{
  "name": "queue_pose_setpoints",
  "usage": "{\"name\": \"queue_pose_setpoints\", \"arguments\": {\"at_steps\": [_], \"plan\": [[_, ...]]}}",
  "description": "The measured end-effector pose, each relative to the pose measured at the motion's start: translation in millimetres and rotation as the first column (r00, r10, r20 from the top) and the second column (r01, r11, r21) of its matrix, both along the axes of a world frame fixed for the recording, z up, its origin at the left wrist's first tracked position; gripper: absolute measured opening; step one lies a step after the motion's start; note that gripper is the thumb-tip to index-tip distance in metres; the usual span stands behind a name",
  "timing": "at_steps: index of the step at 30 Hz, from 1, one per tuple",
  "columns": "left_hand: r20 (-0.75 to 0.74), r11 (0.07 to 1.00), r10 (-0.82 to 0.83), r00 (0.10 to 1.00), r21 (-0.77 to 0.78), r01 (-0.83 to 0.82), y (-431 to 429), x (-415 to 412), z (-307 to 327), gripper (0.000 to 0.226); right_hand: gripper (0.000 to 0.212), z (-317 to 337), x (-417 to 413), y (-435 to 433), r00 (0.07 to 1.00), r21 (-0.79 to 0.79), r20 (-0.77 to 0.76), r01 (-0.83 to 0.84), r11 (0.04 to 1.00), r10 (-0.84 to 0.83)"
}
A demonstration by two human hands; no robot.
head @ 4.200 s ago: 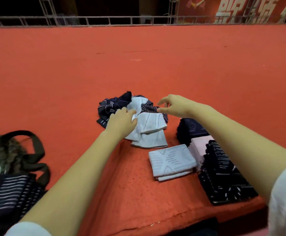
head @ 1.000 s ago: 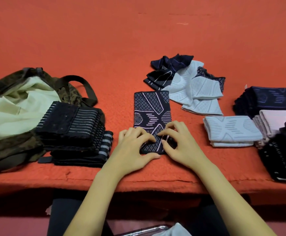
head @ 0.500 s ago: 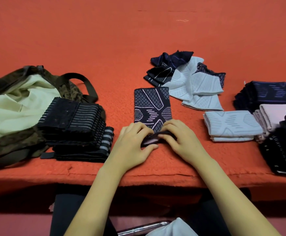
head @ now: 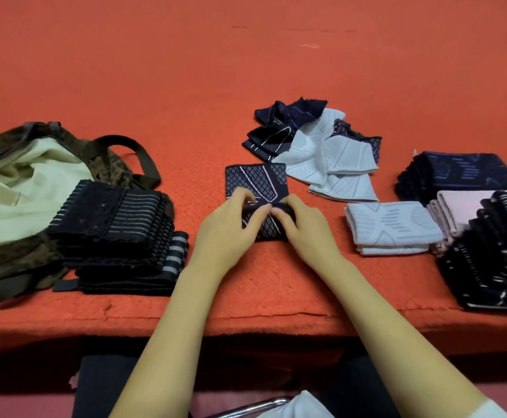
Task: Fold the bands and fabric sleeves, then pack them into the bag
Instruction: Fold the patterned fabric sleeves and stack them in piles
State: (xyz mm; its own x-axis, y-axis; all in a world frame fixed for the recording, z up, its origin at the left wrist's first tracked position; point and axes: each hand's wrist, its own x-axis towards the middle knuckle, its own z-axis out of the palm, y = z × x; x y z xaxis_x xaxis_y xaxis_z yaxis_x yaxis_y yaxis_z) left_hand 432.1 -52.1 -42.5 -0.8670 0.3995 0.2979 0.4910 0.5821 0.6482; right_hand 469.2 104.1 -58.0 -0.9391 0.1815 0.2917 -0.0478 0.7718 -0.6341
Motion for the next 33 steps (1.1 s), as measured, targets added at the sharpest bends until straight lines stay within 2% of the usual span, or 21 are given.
{"name": "queue_pose_setpoints", "arguments": {"at_steps": [4,7,10,16,23,27,30,33], "plan": [[0.163,0.979,0.082,0.983,0.17,-0.11,5.2,-10.8,-12.8,0.041,0.023,0.3,-22.9,-5.2,0.988,0.075,0.086,0.123,0.99,-0.13],[0.168,0.957,0.153,0.974,0.222,-0.188,4.6,-10.9,-23.5,0.038,0.027,-3.6,-27.6,-9.2,0.973,0.151,0.091,0.196,0.969,-0.212],[0.064,0.974,0.162,0.985,0.147,-0.169,8.0,-11.2,-28.1,0.035,0.027,-4.2,-29.8,-11.1,0.967,0.179,0.095,0.218,0.959,-0.238],[-0.019,0.98,0.201,0.979,0.003,-0.201,15.1,-11.3,-32.5,0.028,0.028,-3.1,-33.7,-11.6,0.958,0.239,0.126,0.224,0.945,-0.259],[-0.084,0.958,0.218,0.972,-0.173,-0.23,16.3,-11.9,-37.0,0.048,0.028,-3.6,-35.1,-12.5,0.952,0.213,0.148,0.235,0.948,-0.269],[-0.15,0.931,0.217,0.964,-0.266,-0.251,18.4,-10.9,-37.9,0.068,0.029,-4.8,-36.0,-12.1,0.949,0.169,0.135,0.262,0.95,-0.286],[-0.171,0.917,0.225,0.959,-0.296,-0.268,17.9,-11.3,-40.1,0.07,0.026,-8.1,-31.9,-10.6,0.975,0.081,0.073,0.203,0.976,-0.209],[-0.172,0.912,0.224,0.959,-0.309,-0.269,18.2,-10.6,-39.8,0.069,0.035,-12.1,-20.9,-6.0,0.998,0.132,-0.049,0.05,0.99,-0.044]]}}
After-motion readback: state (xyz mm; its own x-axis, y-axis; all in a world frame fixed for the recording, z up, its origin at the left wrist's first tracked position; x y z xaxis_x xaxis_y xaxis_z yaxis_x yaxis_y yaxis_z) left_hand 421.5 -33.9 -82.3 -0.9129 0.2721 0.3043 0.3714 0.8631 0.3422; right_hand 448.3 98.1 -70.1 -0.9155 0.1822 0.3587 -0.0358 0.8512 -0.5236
